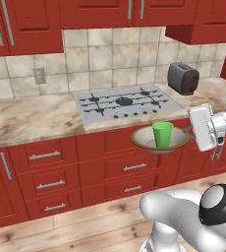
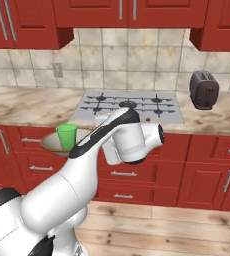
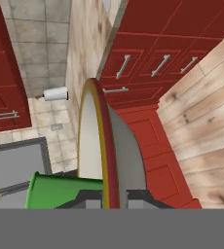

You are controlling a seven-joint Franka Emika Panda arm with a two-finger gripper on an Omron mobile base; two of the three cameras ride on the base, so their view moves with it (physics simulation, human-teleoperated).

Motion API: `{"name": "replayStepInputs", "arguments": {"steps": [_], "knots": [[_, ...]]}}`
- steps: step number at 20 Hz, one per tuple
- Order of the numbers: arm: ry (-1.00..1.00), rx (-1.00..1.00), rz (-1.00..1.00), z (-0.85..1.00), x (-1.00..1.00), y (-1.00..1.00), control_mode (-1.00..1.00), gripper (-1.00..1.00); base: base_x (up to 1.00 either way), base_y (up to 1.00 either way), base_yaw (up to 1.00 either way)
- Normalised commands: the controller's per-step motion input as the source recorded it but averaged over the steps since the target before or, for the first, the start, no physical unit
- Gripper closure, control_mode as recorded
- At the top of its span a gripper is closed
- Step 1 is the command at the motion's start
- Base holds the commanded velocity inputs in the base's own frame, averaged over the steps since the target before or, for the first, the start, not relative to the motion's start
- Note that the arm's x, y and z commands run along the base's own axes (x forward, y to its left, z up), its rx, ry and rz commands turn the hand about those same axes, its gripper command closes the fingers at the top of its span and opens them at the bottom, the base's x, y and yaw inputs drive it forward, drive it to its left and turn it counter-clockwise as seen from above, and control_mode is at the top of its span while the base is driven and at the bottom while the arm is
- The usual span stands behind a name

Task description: Place the cup inside the bowl on the dining table and move the bowl to any counter.

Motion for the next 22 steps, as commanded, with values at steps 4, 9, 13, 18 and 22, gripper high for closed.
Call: {"name": "replayStepInputs", "arguments": {"steps": [4,9,13,18,22], "knots": [[0.0,0.0,0.0,0.0,0.0,0.0,1.0,1.0,0.69,0.17,0.0],[0.0,0.0,0.0,0.0,0.0,0.0,1.0,1.0,0.68,0.22,0.0],[0.0,0.0,0.0,0.0,0.0,0.0,1.0,1.0,0.47,0.46,0.0],[0.0,0.0,0.0,0.0,0.0,0.0,1.0,1.0,0.38,0.7,0.0],[0.0,0.0,0.0,0.0,0.0,0.0,1.0,1.0,0.29,0.74,-0.02]]}}
